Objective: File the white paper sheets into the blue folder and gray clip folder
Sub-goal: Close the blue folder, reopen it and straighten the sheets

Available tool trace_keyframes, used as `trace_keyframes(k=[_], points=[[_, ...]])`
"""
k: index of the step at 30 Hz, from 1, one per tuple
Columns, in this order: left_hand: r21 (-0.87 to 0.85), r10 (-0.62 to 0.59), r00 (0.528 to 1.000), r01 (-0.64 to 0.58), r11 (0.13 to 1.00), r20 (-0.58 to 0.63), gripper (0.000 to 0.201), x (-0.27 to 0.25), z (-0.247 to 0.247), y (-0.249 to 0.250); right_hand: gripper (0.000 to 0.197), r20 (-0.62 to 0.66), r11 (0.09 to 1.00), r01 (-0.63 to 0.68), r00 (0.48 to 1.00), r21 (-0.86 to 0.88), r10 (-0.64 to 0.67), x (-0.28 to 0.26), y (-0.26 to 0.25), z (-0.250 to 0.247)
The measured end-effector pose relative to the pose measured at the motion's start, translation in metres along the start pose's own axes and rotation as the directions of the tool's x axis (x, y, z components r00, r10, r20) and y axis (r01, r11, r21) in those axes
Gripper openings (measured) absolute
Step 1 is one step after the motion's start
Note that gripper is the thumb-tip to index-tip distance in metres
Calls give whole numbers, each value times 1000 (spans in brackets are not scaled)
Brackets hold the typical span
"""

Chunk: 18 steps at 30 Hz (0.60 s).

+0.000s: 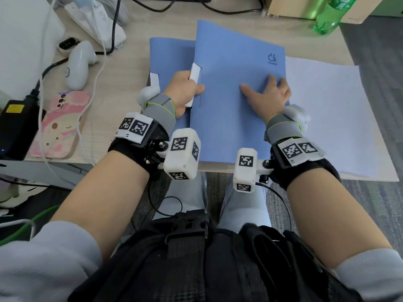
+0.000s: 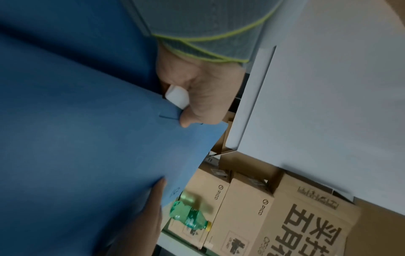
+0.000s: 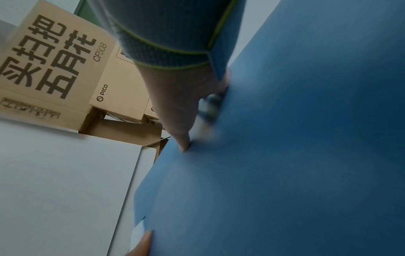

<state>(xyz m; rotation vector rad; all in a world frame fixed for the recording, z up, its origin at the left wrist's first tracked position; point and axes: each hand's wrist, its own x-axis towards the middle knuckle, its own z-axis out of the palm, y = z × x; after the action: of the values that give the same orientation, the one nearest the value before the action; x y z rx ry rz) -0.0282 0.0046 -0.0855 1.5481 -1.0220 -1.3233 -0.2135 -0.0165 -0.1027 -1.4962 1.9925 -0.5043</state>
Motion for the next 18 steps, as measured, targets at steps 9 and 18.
trace_keyframes(k=[9, 18], points=[[-79, 78, 996, -80, 994, -33, 23, -3, -33, 6, 61, -178, 913, -39, 977, 406, 121, 3, 1, -23], [-364, -38, 986, 95, 927, 160, 63, -7, -46, 0, 46, -150, 856, -55, 977, 513, 153, 2, -2, -12]])
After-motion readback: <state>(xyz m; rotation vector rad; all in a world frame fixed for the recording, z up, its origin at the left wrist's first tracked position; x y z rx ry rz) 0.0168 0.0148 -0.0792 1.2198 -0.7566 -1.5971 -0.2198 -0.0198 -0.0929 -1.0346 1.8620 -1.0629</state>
